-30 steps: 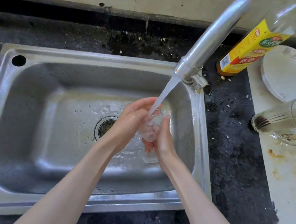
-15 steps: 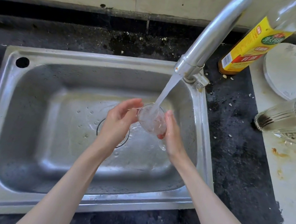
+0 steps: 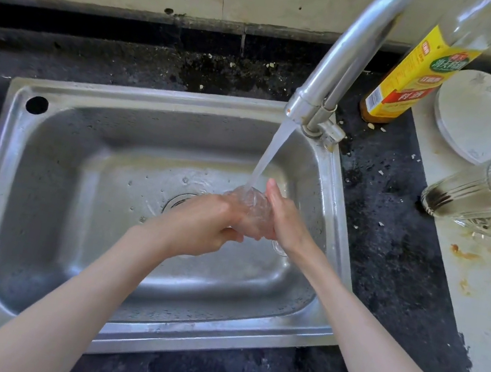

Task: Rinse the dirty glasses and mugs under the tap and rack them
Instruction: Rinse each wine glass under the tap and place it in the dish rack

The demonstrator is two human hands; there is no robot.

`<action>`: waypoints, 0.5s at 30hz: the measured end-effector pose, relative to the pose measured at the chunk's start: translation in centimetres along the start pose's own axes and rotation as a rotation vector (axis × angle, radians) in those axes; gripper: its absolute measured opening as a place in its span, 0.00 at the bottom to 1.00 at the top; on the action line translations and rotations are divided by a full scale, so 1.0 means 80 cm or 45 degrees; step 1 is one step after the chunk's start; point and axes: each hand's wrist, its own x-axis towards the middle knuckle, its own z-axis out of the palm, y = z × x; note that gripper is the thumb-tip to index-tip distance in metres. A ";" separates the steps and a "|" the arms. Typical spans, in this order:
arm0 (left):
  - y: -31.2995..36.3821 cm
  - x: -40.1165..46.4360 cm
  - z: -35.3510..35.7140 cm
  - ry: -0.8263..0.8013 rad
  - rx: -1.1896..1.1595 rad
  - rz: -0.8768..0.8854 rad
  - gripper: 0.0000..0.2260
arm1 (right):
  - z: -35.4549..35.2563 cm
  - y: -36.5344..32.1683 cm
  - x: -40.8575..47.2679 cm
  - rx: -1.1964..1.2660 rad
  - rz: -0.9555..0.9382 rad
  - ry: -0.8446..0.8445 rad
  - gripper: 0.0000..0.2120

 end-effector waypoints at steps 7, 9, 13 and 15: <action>0.011 0.003 0.006 0.412 -0.416 -0.474 0.15 | 0.007 0.002 -0.009 -0.056 -0.093 -0.035 0.29; 0.012 0.004 0.001 0.275 -0.447 -0.394 0.10 | 0.009 0.000 -0.007 -0.059 -0.107 -0.007 0.26; 0.007 0.008 -0.012 -0.159 -0.221 -0.249 0.09 | 0.002 -0.005 0.001 0.101 0.019 -0.152 0.32; 0.007 0.014 -0.017 -0.080 -0.227 -0.295 0.07 | -0.001 -0.006 0.002 0.241 0.084 -0.229 0.35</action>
